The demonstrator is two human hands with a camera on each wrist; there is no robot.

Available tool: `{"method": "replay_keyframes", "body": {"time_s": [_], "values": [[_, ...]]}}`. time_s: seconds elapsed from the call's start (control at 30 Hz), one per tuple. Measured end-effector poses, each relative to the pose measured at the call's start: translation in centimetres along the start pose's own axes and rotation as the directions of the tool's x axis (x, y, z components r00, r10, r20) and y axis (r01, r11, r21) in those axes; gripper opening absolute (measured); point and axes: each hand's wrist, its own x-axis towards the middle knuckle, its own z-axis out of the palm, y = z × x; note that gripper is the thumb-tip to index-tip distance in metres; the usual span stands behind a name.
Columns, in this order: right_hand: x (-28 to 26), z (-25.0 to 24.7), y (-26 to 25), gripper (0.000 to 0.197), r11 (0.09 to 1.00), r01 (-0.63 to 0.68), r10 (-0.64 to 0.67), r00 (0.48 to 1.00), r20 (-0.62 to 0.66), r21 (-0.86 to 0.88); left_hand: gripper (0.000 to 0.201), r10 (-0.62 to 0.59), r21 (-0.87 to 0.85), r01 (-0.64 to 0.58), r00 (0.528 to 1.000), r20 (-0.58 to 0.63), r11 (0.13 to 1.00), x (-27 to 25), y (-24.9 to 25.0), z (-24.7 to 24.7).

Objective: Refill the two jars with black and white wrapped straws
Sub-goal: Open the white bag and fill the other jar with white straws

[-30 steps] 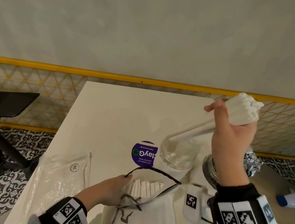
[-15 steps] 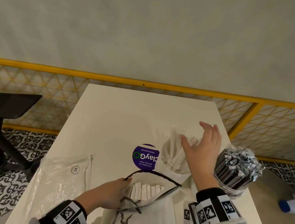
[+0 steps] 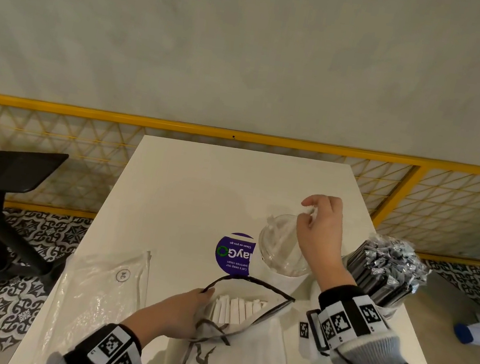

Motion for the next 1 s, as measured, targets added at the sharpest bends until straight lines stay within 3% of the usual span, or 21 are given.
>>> {"method": "replay_keyframes", "body": {"time_s": [0.2, 0.3, 0.37, 0.57, 0.73, 0.8, 0.87, 0.9, 0.93, 0.97, 1.0], "values": [[1.6, 0.3, -1.6, 0.017, 0.995, 0.035, -0.04, 0.998, 0.049, 0.097, 0.079, -0.003, -0.002, 0.003, 1.0, 0.008, 1.0, 0.2, 0.0, 0.0], [1.6, 1.0, -1.4, 0.02, 0.991, -0.083, 0.054, 0.966, 0.254, 0.106, 0.079, -0.01, -0.007, 0.01, 1.0, 0.007, 1.0, 0.3, -0.2, 0.1], [1.2, 0.9, -0.8, 0.035, 0.979, -0.166, 0.115, 0.927, 0.357, 0.117, 0.079, -0.012, -0.012, 0.012, 1.0, 0.003, 1.0, 0.5, -0.4, 0.3], [-0.5, -0.4, 0.3, 0.094, 0.934, -0.295, 0.212, 0.913, 0.348, 0.204, 0.08, -0.001, -0.004, 0.001, 1.0, 0.006, 1.0, 0.8, -0.8, 0.5], [-0.9, -0.2, -0.8, 0.108, 0.967, -0.251, 0.203, 0.871, 0.448, 0.05, 0.078, 0.024, 0.018, -0.024, 1.0, -0.001, 1.0, 1.1, -0.7, 0.5], [-0.9, -0.4, -1.1, 0.098, 0.979, -0.195, 0.165, 0.928, 0.335, 0.057, 0.077, 0.039, 0.011, -0.039, 0.999, -0.018, 0.999, 1.2, -0.8, 0.4], [-1.7, -0.7, -1.8, 0.061, 0.991, 0.05, -0.062, 0.994, 0.093, 0.125, 0.076, 0.06, -0.015, -0.06, 0.997, -0.04, 0.998, 1.2, -0.9, 0.3], [-2.4, -0.8, -2.2, 0.039, 0.969, 0.196, -0.197, 0.98, -0.009, 0.147, 0.074, 0.066, -0.038, -0.068, 0.996, -0.055, 0.997, 1.2, -1.0, 0.3], [-3.5, -0.5, -2.8, 0.021, 0.941, 0.296, -0.295, 0.955, -0.033, 0.166, 0.072, 0.063, -0.063, -0.068, 0.995, -0.079, 0.996, 1.3, -1.1, 0.3], [-4.9, 0.0, -3.3, 0.012, 0.928, 0.318, -0.332, 0.942, 0.044, 0.197, 0.069, 0.057, -0.086, -0.066, 0.992, -0.11, 0.994, 1.5, -1.2, 0.3], [-6.2, 0.8, -3.6, 0.013, 0.944, 0.254, -0.298, 0.931, 0.209, 0.211, 0.066, 0.047, -0.097, -0.061, 0.989, -0.144, 0.993, 1.7, -1.4, 0.4]]}}
